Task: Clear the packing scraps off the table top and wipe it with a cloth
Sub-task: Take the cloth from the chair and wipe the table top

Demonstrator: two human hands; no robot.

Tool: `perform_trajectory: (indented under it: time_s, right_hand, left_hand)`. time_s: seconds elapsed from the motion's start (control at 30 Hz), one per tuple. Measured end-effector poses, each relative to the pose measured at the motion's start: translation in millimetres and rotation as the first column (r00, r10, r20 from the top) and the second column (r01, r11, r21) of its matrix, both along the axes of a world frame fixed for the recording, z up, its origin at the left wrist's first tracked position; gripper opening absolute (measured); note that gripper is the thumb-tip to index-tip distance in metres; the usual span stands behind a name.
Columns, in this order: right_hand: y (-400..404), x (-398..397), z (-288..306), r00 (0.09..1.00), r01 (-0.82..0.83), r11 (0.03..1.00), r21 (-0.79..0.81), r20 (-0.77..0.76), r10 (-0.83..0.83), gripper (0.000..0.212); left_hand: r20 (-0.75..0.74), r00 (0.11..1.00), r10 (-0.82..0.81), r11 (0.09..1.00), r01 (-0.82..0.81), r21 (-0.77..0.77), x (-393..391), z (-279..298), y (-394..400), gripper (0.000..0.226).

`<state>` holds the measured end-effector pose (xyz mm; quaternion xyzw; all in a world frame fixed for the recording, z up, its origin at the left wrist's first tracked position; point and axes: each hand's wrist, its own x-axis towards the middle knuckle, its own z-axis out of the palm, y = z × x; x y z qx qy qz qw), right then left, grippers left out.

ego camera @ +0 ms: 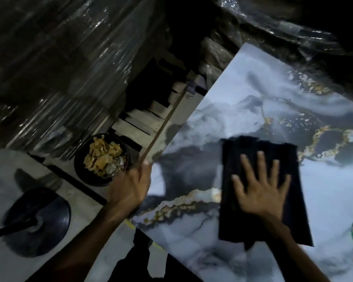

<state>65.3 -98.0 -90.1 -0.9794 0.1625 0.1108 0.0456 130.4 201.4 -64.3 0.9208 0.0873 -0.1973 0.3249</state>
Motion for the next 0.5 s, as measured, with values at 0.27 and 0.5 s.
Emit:
perform_trajectory:
  time_s: [0.27,0.5]
  right_hand:
    - [-2.3,122.8,6.0,0.981,0.193,0.98,0.036,-0.009,-0.193,0.064]
    - [114.0,79.9,3.3,0.989,-0.144,0.989,0.027,-0.002,0.145,0.063]
  left_hand:
    - [-0.042,0.993,-0.115,0.973,0.121,0.199,-28.7,-1.1,6.5,0.05]
    - [0.05,0.964,-0.26,0.91,0.228,0.347,-35.9,-20.0,12.3,0.064]
